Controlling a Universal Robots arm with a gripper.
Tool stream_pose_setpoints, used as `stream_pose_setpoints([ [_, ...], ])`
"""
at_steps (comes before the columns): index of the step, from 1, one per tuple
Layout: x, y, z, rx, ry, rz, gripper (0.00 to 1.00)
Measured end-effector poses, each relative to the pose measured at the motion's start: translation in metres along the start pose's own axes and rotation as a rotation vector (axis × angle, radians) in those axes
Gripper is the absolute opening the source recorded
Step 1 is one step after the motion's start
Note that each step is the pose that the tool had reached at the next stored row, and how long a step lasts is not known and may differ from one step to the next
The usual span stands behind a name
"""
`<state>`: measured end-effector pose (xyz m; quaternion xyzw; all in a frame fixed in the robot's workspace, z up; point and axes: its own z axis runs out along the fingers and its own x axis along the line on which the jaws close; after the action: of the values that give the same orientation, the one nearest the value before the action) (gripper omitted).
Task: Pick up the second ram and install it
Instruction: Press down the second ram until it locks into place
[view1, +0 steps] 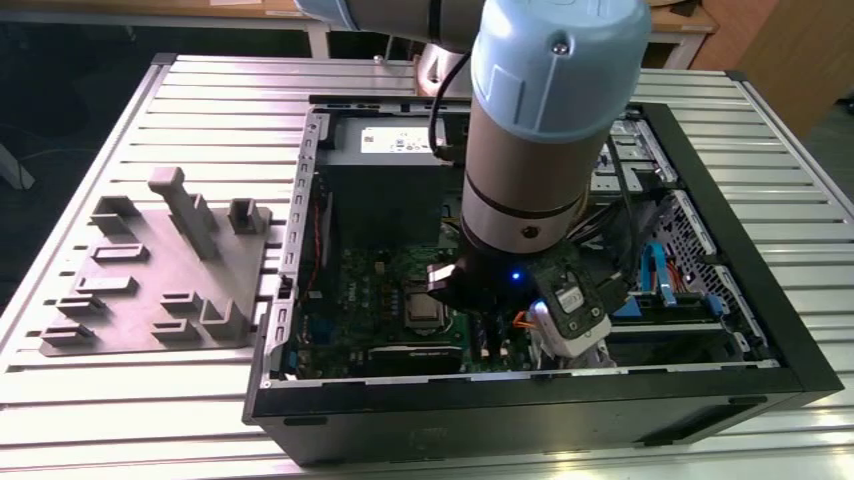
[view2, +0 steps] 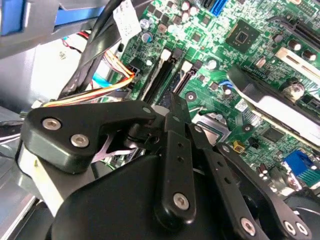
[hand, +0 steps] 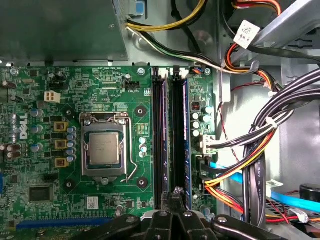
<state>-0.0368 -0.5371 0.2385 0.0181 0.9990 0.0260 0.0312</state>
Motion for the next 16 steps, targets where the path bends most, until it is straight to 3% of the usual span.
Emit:
stream_pose_setpoints([
  [4,0.0002,0.0047,0.0002,0.0002,0.0001,0.000,0.10],
  [10,0.0009,0.0217,0.0012,0.0003,0.0000,0.000,0.10],
  [16,0.0016,0.0293,0.0016,-0.0020,0.0002,0.000,0.10],
])
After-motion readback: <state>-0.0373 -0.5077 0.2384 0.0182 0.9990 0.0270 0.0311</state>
